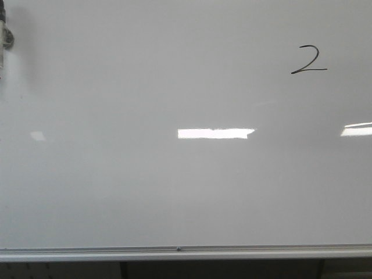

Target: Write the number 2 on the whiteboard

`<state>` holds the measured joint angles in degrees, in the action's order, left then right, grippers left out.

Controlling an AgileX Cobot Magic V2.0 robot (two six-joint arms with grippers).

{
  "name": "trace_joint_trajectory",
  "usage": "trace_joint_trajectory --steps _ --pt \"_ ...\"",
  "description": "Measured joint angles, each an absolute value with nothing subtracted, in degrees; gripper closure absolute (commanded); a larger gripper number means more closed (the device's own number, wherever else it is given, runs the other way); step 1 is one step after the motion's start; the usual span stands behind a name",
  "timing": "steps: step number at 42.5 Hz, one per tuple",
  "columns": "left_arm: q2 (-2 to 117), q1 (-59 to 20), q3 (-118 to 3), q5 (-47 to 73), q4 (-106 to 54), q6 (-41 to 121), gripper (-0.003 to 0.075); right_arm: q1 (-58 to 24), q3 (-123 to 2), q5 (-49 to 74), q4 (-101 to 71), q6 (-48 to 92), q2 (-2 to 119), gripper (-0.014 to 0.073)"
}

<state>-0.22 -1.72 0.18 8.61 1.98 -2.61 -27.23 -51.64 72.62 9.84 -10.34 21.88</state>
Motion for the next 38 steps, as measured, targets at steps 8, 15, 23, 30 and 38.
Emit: trace_joint_trajectory --steps 8,15,23,30,38 --pt "-0.2 -1.7 0.2 6.2 3.0 -4.3 0.0741 -27.2 -51.6 72.6 9.8 -10.3 21.9 0.0663" --pt "-0.2 -2.0 0.2 3.0 3.0 -4.0 0.0741 -27.2 -51.6 72.6 9.8 -10.3 21.9 0.0663" --pt "-0.2 -2.0 0.2 2.7 2.7 -3.5 0.0741 -27.2 -51.6 72.6 9.8 -10.3 21.9 0.0663" --pt "-0.2 -2.0 0.2 2.6 2.6 -3.3 0.0741 -27.2 -51.6 72.6 9.8 -10.3 21.9 0.0663" --pt "-0.2 -2.0 0.2 2.6 2.6 -3.0 0.0741 -27.2 -51.6 72.6 9.8 -10.3 21.9 0.0663"
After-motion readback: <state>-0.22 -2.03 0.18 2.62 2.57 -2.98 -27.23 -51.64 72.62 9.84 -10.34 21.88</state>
